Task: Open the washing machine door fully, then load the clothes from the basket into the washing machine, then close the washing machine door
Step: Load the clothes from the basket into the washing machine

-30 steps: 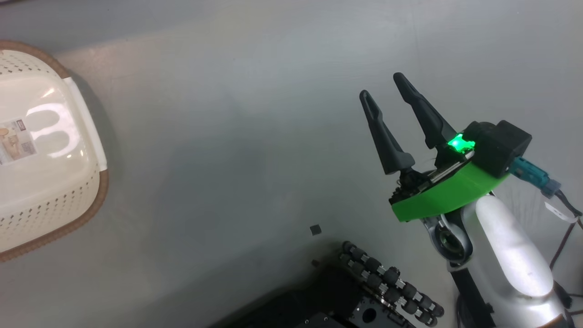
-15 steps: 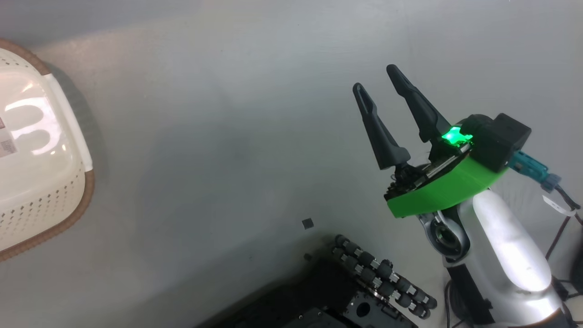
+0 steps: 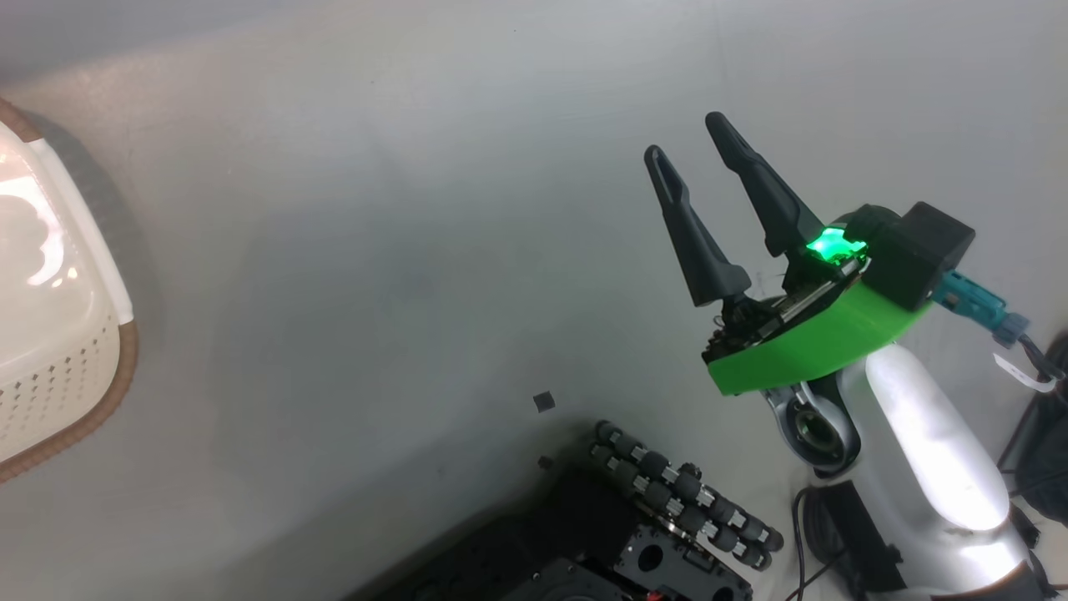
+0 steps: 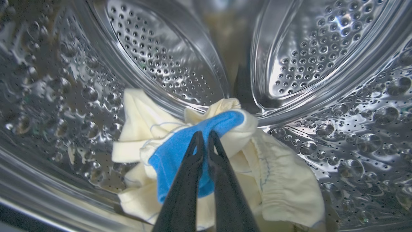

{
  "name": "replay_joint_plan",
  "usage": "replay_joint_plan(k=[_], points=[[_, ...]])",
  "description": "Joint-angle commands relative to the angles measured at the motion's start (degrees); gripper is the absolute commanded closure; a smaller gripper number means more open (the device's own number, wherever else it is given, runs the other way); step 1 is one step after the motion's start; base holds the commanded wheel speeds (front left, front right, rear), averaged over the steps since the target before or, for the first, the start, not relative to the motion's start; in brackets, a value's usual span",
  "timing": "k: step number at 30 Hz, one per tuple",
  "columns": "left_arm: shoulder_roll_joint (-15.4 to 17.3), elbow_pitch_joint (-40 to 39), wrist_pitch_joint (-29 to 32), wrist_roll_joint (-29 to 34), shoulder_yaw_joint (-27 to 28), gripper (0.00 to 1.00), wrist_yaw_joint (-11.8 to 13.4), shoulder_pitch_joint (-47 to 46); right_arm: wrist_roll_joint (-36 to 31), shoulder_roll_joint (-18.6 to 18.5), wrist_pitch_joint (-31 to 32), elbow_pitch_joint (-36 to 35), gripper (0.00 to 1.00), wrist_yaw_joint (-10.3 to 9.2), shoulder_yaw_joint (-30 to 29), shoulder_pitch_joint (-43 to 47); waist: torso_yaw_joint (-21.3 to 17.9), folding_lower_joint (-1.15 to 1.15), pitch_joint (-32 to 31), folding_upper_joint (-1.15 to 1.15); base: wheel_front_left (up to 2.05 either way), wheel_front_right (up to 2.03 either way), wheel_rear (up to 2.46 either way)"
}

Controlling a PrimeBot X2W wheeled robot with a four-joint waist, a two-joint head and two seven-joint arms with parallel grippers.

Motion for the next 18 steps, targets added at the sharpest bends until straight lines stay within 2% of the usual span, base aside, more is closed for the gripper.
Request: replay_joint_plan(k=[1, 3, 4, 5, 12, 18], points=[[0.0, 1.4, -0.3, -2.3, 2.6, 1.0, 0.4, -2.0, 0.2, -0.3, -0.5, -1.3, 0.0, 0.2, 0.1, 2.6, 0.2, 0.0, 0.0, 0.0, 0.0, 0.0, 0.0], [-1.5, 3.9, 0.6, -3.9, 3.2, 1.0, 0.6, -2.1, 0.0, -0.3, -0.5, -1.4, 0.0, 0.2, -0.1, 3.0, 0.4, 0.0, 0.0, 0.0, 0.0, 0.0, 0.0], [-2.4, 5.2, 0.7, -4.8, 3.5, 0.91, 0.5, -2.3, -0.1, -0.3, -0.5, -1.4, 0.0, 0.2, -0.3, 3.3, 0.5, 0.0, -0.1, 0.0, 0.0, 0.0, 0.0], [-2.9, 5.4, -0.1, -4.5, 3.2, 0.0, 0.9, -2.5, -0.2, -0.3, -0.5, -1.5, 0.0, 0.2, -0.7, 3.4, 0.7, 0.0, 0.0, 0.0, 0.0, 0.0, 0.0], [-4.2, 3.1, 0.4, -5.5, 2.9, 0.0, 1.5, -1.2, -0.5, -0.3, -0.5, -1.6, 0.0, 0.2, -1.0, 3.1, 1.4, 0.0, -0.1, 0.0, 0.0, 0.0, 0.0], [-4.1, -3.5, 1.9, -7.0, 3.5, 0.0, 3.8, 3.5, -1.0, -0.3, -0.5, -1.8, 0.0, 0.2, -1.3, 1.8, 2.7, 0.0, -0.7, 0.0, 0.0, 0.0, 0.0]])
